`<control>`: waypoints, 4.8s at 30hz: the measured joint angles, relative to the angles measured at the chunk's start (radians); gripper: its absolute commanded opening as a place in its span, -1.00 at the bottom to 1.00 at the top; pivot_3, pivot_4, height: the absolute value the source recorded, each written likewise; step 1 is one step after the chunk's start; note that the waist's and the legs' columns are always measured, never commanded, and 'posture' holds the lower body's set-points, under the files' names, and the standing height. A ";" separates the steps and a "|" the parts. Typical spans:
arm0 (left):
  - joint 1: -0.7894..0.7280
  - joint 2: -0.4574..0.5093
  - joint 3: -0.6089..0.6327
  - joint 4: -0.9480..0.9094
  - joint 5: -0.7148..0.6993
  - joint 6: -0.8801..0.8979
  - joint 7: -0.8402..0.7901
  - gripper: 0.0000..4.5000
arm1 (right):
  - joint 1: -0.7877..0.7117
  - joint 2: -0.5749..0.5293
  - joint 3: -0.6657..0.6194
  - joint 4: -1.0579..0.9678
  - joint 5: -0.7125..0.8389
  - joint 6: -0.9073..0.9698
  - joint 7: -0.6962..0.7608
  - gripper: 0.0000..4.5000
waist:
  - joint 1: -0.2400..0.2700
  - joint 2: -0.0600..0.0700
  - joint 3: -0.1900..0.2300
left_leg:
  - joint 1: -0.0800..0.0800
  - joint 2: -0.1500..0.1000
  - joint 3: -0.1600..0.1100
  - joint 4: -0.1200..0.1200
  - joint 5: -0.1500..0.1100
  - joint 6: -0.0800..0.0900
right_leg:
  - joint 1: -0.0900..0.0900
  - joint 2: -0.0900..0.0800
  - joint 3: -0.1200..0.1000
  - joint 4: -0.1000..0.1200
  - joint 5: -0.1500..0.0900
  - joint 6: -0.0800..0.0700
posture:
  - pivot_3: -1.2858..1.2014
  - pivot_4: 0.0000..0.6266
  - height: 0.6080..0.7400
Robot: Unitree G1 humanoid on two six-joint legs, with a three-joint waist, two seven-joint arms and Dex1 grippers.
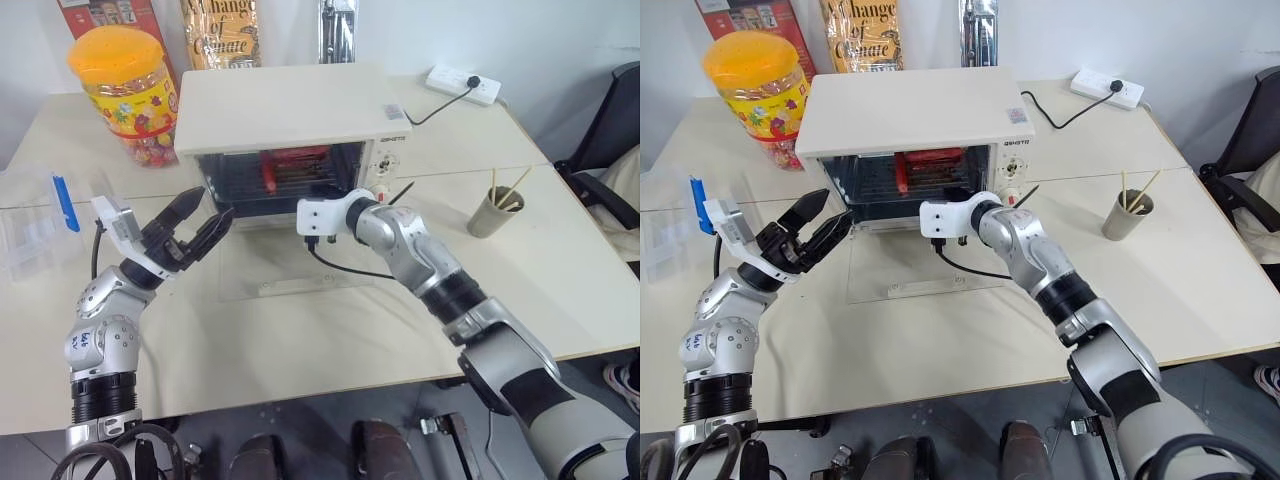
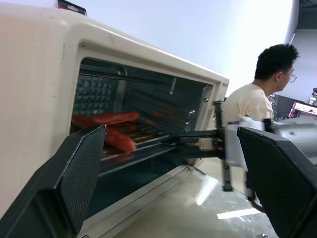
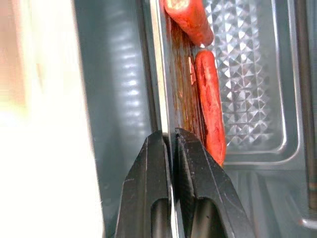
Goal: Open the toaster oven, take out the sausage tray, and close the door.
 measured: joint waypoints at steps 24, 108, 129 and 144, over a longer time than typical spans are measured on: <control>0.159 0.244 0.040 0.020 0.034 0.093 -0.087 1.00 | 0.328 -0.131 -0.038 -0.530 -0.058 -0.018 0.114 -0.99 | 0.012 0.000 0.000 | 0.000 0.000 0.003 -0.001 0.000 0.000 | -0.003 0.000 0.002 0.000 0.000 0.000 | 0.03 -0.52 1.00; 0.091 0.150 0.266 -0.016 -0.803 1.298 0.628 -1.00 | 0.486 -0.329 -0.122 -0.522 0.447 -0.588 0.356 -0.76 | 0.066 -0.001 0.000 | 0.004 0.000 0.001 0.005 0.000 0.000 | 0.004 0.000 0.004 0.000 0.000 0.000 | 0.03 -0.52 1.00; 0.220 0.226 0.049 -0.046 -1.189 1.005 0.868 -1.00 | 0.453 -0.338 -0.159 -0.553 0.606 -0.439 0.483 -0.12 | 0.068 -0.001 0.000 | 0.004 0.000 0.000 0.005 0.000 0.000 | 0.005 0.000 0.005 -0.001 0.000 0.000 | 0.03 -0.52 1.00; 0.255 0.264 -0.024 -0.045 -1.231 0.892 0.935 -1.00 | 0.439 -0.378 -0.240 -0.671 0.798 -0.225 0.590 0.94 | 0.069 -0.001 0.000 | 0.004 0.000 0.002 0.005 0.000 0.000 | 0.005 0.000 0.005 -0.002 0.000 0.000 | 0.03 -0.52 1.00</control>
